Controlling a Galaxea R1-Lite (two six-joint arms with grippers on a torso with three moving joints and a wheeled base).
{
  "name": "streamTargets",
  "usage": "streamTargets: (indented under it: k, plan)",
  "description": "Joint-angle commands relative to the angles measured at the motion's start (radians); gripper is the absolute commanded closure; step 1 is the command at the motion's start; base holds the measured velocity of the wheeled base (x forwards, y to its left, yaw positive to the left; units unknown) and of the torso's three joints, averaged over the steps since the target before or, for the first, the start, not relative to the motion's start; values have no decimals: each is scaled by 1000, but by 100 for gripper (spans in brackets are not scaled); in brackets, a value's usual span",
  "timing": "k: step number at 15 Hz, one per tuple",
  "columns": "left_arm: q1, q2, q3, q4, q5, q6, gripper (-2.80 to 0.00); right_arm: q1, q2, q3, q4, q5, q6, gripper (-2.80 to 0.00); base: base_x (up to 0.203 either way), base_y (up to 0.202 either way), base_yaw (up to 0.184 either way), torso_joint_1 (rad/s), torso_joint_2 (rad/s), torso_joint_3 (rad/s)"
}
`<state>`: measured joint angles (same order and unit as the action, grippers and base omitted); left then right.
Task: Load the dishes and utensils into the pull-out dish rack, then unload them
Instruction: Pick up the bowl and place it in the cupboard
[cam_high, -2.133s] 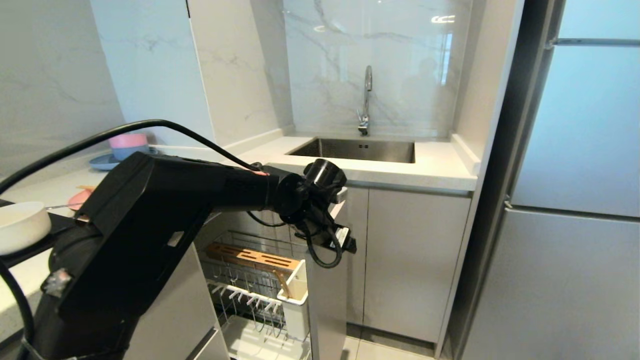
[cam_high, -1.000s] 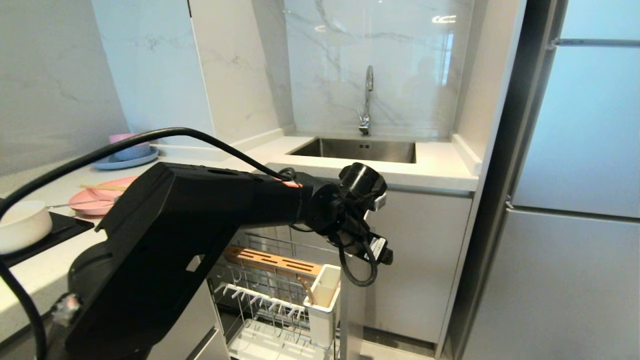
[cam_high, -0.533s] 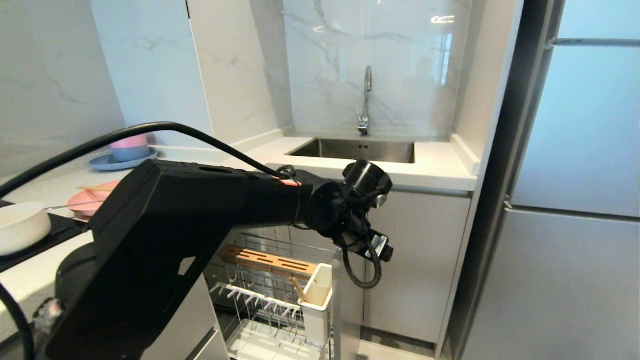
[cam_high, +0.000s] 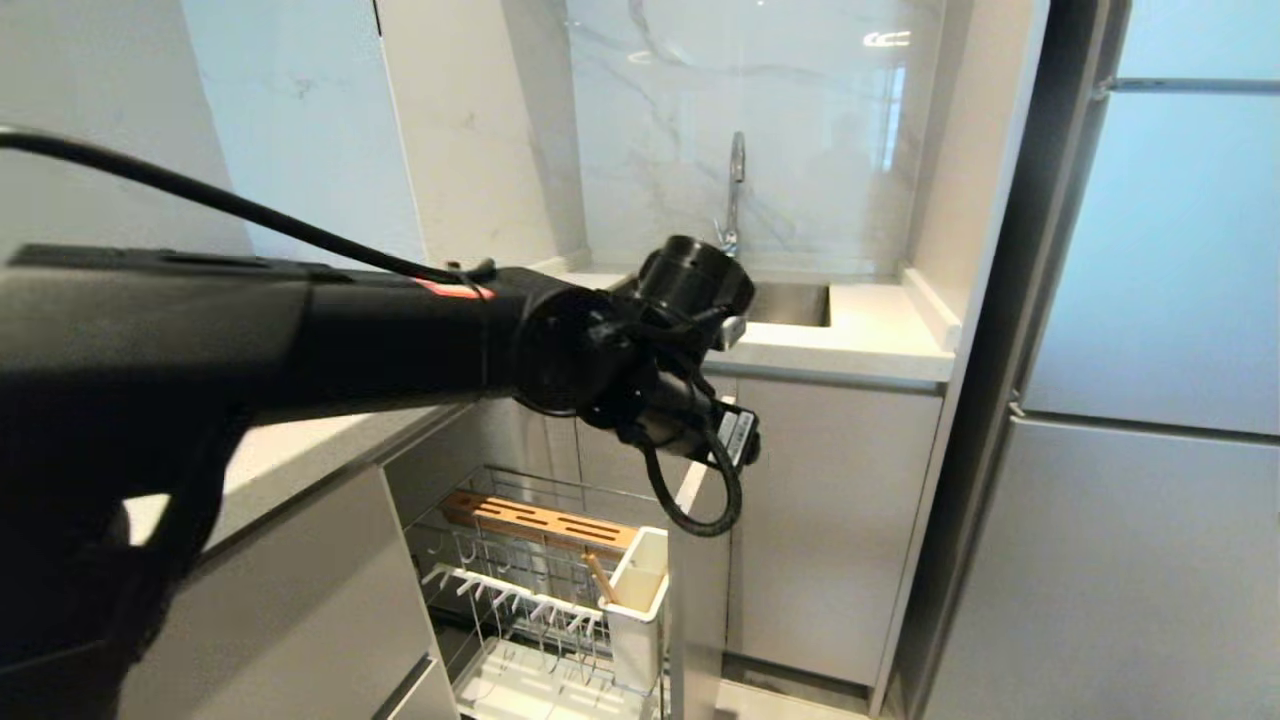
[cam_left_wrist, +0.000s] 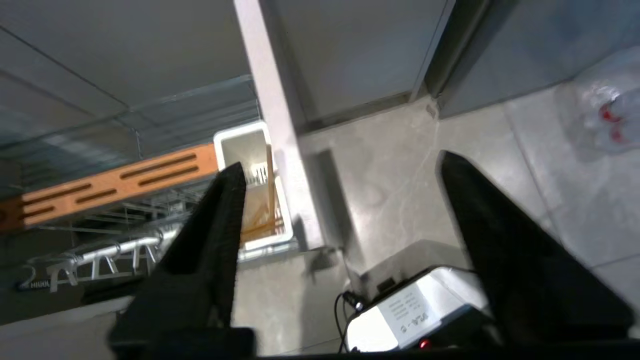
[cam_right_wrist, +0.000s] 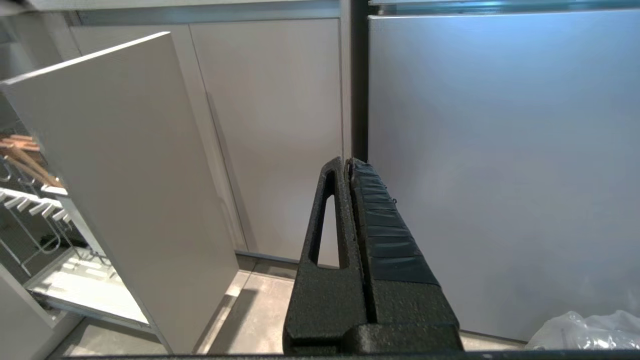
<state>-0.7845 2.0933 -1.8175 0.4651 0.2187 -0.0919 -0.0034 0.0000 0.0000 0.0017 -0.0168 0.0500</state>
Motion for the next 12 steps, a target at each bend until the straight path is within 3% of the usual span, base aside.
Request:
streamTargets:
  k: [1,9,12]
  plan:
    - [-4,-101,18,3,11,-1,0,0,0,2,0,0,1,0,0,0,0,0,0,0]
    - [3,-516,221,0,112,-24,0,0,0,2,0,0,1,0,0,0,0,0,0,0]
    - [70,-736,291,1,159,-17,0,0,0,2,0,0,1,0,0,0,0,0,0,0]
